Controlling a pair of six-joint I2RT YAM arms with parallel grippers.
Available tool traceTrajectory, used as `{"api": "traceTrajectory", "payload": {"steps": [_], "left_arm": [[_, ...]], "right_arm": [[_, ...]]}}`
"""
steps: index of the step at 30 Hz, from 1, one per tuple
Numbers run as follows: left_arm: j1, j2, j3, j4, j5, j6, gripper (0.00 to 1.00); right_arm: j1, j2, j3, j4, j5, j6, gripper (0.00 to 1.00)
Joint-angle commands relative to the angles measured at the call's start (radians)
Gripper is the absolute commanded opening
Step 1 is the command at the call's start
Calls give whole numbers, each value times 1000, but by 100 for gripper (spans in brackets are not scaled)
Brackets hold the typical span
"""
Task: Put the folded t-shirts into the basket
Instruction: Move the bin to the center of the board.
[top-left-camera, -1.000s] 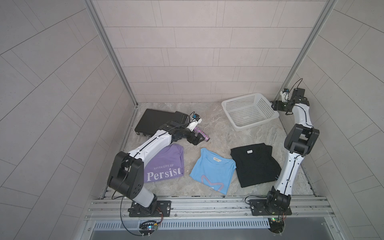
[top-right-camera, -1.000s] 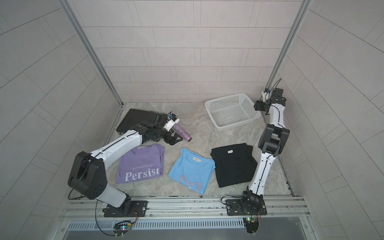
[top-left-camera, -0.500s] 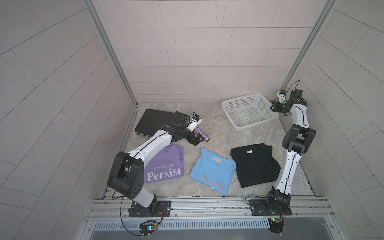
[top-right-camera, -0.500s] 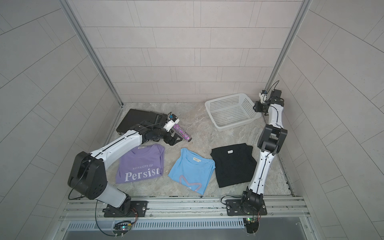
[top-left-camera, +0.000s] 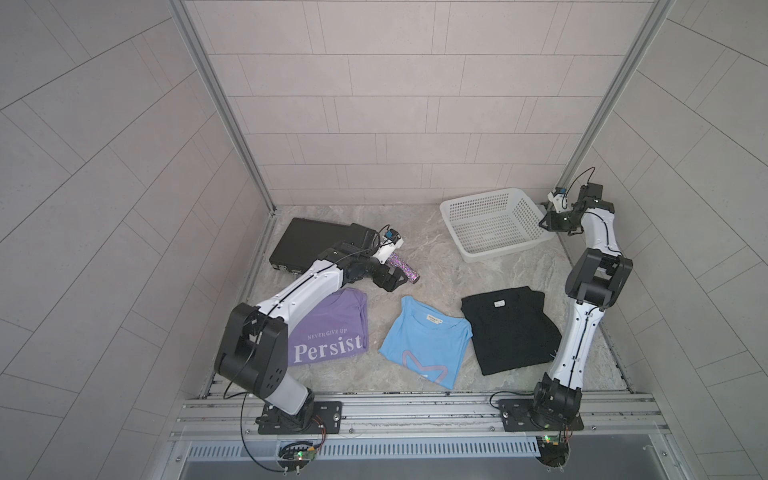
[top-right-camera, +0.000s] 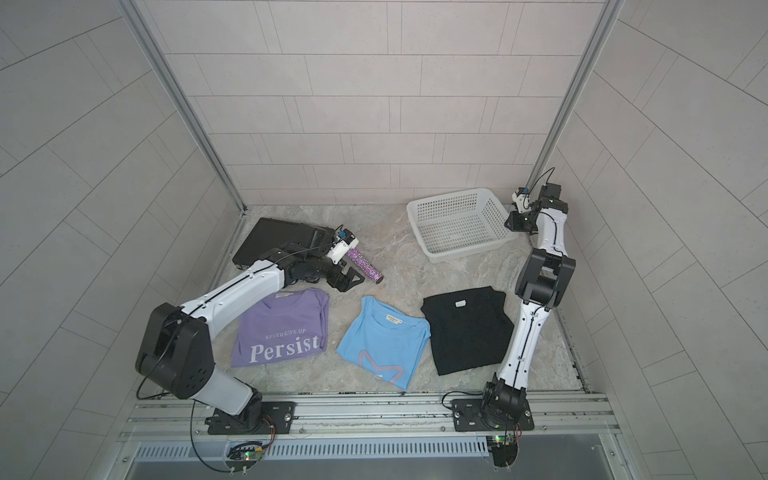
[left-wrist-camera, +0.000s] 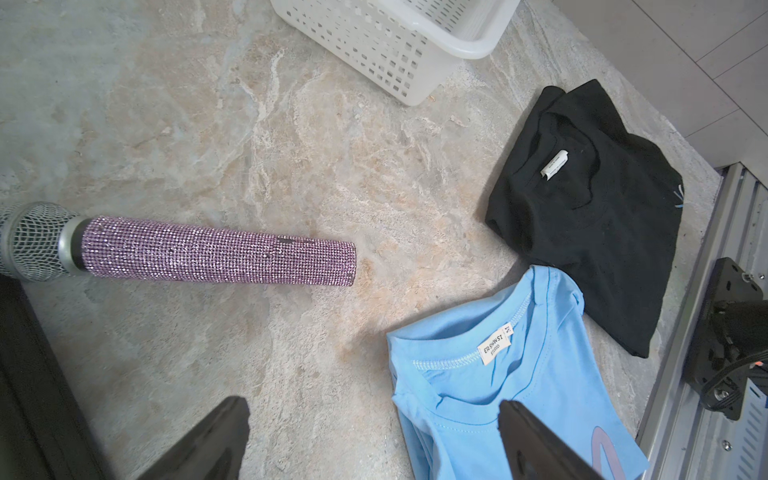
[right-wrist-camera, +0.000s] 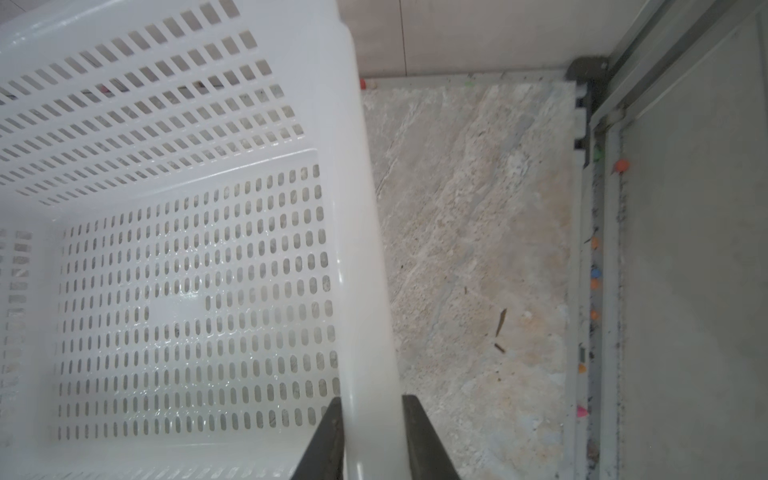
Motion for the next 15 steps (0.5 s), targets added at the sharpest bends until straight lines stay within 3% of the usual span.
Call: {"api": "traceTrajectory", "payload": {"steps": [1, 8, 15], "left_arm": [[-4, 2, 17, -31, -1, 16, 95], [-4, -9, 17, -37, -20, 12, 95], [-5, -10, 26, -50, -54, -3, 95]], "right_arm": [[15, -116, -107, -42, -25, -25, 22], [55, -381, -527, 155, 21, 89, 17], [96, -591, -827, 302, 69, 289, 15]]}}
